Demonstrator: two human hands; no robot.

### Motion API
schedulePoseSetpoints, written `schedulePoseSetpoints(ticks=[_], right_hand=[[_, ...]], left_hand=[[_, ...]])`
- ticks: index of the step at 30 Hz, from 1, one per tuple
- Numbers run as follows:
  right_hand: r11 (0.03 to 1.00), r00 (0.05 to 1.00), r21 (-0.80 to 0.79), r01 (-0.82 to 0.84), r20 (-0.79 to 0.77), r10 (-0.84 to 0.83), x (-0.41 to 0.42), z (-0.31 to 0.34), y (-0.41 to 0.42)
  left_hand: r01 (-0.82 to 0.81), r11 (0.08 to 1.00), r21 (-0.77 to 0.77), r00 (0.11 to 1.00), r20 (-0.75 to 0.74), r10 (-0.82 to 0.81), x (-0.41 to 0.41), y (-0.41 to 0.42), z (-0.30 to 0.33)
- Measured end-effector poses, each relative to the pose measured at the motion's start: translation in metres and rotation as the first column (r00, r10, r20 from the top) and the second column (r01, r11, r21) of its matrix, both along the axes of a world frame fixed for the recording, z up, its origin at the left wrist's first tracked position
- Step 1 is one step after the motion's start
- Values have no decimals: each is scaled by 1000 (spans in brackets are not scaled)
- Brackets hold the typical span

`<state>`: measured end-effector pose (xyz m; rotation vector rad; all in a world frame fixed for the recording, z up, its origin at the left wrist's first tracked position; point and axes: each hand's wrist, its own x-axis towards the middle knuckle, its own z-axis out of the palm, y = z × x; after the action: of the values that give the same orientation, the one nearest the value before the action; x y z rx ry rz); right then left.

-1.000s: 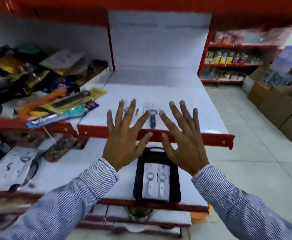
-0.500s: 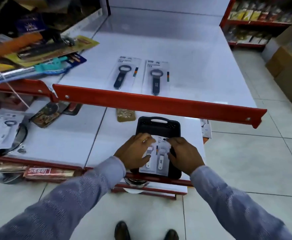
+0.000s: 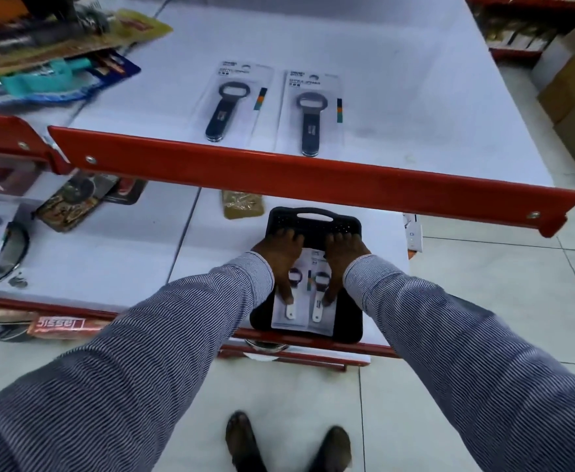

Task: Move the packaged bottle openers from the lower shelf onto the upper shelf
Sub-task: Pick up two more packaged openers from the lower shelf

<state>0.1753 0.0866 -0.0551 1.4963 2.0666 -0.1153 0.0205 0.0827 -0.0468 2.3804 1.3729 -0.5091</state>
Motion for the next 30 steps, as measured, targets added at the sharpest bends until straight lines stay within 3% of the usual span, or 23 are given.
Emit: schedulePoseSetpoints(ticks=[5,9,13,16,22,28,30], right_hand=[[998,994,-16,63,-92,-65,0,15,4],[989,925,-50,138,-349,-146,13,40,-5],[966,740,-65,250,-631,-234,27,70,-51],[958,693,54,282,-702,-164,23,107,-89],[878,645,380,290,-755,114,26,208,-142],[855,252,337,394,-934,252,39,294,-145],[828,178,340,446,-940,290,49,319,-137]], left_hand=[[-24,998,54,1000,15,23,-3,-4,12],[-244,968,61,912,354,208,-19,-27,25],[-351,935,-49,745,591,311,-35,-73,53],[-384,923,-16,708,637,305,-40,-107,82],[-489,847,208,617,769,167,-51,-143,168],[-568,796,211,366,930,15,-41,-146,264],[-559,807,189,274,961,-35,-34,-135,290]])
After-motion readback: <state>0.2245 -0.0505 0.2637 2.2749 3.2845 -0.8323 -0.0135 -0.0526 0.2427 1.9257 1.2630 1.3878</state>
